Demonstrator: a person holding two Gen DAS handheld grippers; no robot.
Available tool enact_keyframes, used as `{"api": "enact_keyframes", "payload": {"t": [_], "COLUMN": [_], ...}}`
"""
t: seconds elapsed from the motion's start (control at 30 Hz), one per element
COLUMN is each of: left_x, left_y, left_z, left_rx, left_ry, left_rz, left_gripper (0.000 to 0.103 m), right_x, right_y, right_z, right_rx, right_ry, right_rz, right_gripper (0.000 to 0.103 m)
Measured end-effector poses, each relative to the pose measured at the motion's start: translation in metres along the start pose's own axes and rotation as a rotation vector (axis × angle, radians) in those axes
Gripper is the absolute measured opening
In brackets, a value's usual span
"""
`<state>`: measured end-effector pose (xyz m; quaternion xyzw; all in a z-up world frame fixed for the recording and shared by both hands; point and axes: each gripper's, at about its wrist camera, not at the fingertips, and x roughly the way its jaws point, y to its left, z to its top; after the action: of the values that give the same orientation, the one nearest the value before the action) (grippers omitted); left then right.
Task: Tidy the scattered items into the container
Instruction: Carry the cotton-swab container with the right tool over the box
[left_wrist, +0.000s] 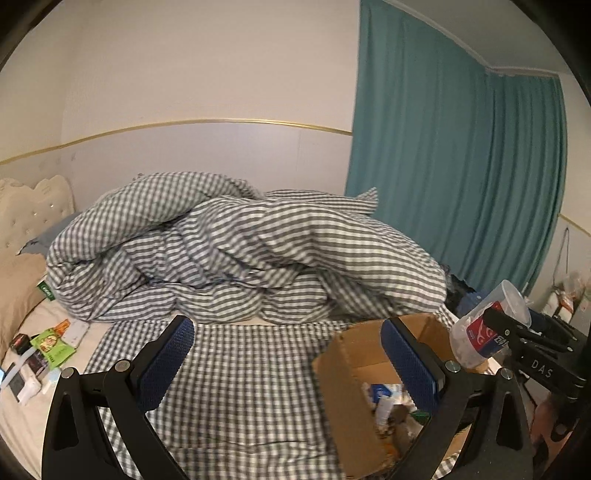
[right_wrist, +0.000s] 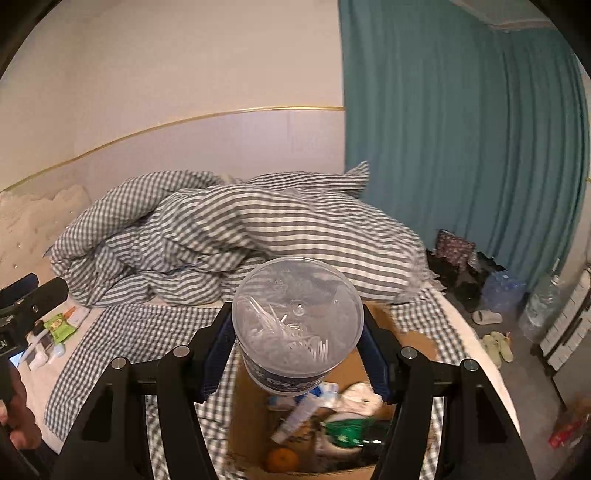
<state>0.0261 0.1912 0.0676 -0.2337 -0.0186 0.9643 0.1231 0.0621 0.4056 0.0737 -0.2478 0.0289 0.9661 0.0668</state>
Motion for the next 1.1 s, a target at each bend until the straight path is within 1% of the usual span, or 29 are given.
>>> {"api": "enact_keyframes", "payload": {"t": [0.2, 0.4, 0.57, 0.8, 0.97, 1.0, 1.03, 1.1], "left_x": [0.011, 0.03, 0.051, 0.079, 0.093, 0.094, 0.096, 0.097], "left_y": [-0.032, -0.061, -0.066, -0.061, -0.053, -0.052, -0.051, -0.048], "left_z": [-0.006, -0.018, -0.025, -0.034, -0.04, -0.04, -0.04, -0.04], "left_rx": [0.016, 0.06, 0.08, 0.086, 0.079, 0.078, 0.076, 0.073], "left_ry": [0.019, 0.051, 0.086, 0.131, 0.159, 0.161, 0.164, 0.167], "left_rz": [-0.024, -0.027, -0.012, 0.001, 0.006, 0.007, 0.009, 0.011], "left_gripper": [0.103, 0.103, 0.103, 0.103, 0.103, 0.103, 0.103, 0.103], "right_x": [-0.002, 0.02, 0.049, 0.087, 0.107, 0.109, 0.108, 0.107], "right_y": [-0.031, -0.055, -0.068, -0.069, -0.064, -0.063, -0.064, -0.063], "right_z": [-0.008, -0.024, -0.04, -0.055, -0.061, -0.061, -0.06, -0.056], "right_rx": [0.009, 0.044, 0.059, 0.067, 0.061, 0.065, 0.068, 0.069], "right_ry": [0.012, 0.055, 0.112, 0.173, 0.2, 0.194, 0.189, 0.17], "right_rz": [-0.019, -0.023, -0.01, 0.002, -0.016, -0.025, -0.036, -0.056], "right_gripper": [0.063, 0.063, 0.063, 0.063, 0.064, 0.071, 0.081, 0.088]}}
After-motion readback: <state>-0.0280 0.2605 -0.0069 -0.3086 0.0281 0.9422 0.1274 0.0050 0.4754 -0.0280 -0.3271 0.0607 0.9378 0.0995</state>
